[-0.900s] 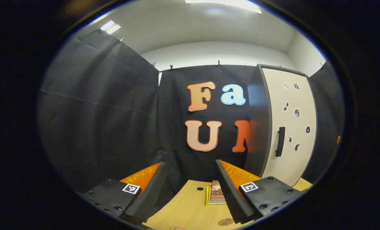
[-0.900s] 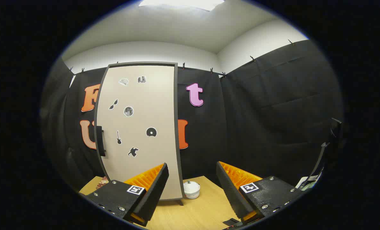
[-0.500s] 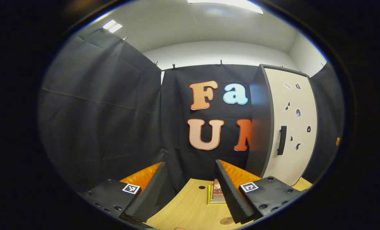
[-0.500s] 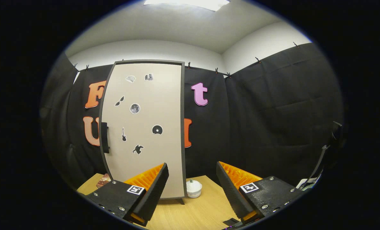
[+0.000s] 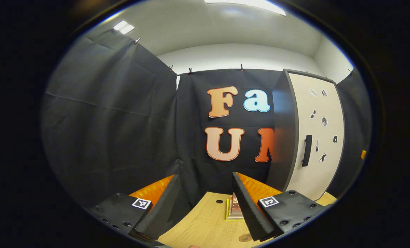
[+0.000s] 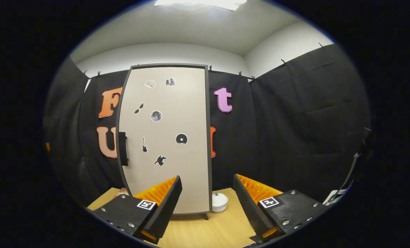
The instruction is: Open the cabinet door with the right hand, grasp the bottle in the cabinet with the left hand and place it on the coaster, then close the cabinet door with the right hand.
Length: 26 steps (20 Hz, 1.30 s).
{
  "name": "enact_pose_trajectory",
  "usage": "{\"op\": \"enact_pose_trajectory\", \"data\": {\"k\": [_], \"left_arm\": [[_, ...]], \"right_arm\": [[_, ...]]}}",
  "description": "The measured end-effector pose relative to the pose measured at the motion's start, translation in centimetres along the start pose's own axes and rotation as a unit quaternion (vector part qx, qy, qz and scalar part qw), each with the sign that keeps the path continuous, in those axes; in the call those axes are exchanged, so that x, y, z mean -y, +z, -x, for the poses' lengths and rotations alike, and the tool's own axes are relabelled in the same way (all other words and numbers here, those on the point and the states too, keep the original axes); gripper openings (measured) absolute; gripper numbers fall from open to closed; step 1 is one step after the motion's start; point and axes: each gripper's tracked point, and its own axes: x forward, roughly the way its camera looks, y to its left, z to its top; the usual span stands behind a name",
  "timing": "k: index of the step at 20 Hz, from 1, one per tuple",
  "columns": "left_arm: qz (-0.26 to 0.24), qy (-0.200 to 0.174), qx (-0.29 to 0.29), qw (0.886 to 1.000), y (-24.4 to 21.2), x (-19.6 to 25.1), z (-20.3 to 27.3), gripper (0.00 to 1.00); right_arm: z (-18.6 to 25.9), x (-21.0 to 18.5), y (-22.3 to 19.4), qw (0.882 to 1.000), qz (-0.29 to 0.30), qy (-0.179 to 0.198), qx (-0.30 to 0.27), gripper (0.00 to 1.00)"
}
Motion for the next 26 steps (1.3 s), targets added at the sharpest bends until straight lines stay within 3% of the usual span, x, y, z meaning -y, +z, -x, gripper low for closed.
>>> {"op": "enact_pose_trajectory", "data": {"k": [10, 15, 21, 26], "left_arm": [[0.002, -0.001, -0.005, 1.0, -0.6, -0.3, 0.5, 0.98], [0.005, 0.015, -0.011, 1.0, -1.0, -2.0, 1.4, 0.98], [-0.006, 0.043, -0.014, 0.999, -1.1, -4.7, 2.9, 0.98], [-0.009, 0.065, -0.018, 0.998, -1.1, -6.8, 4.2, 0.98]], "right_arm": [[-4.3, -12.4, -0.2, 0.992, -0.029, 0.12, -0.026, 0.93], [-6.2, -19.3, -0.1, 0.985, 0.011, 0.17, -0.019, 0.93], [-10.3, -25.5, -0.1, 0.98, -0.002, 0.196, -0.036, 0.94], [-14.6, -28.6, 0.9, 0.983, 0.006, 0.184, -0.025, 0.94]]}}
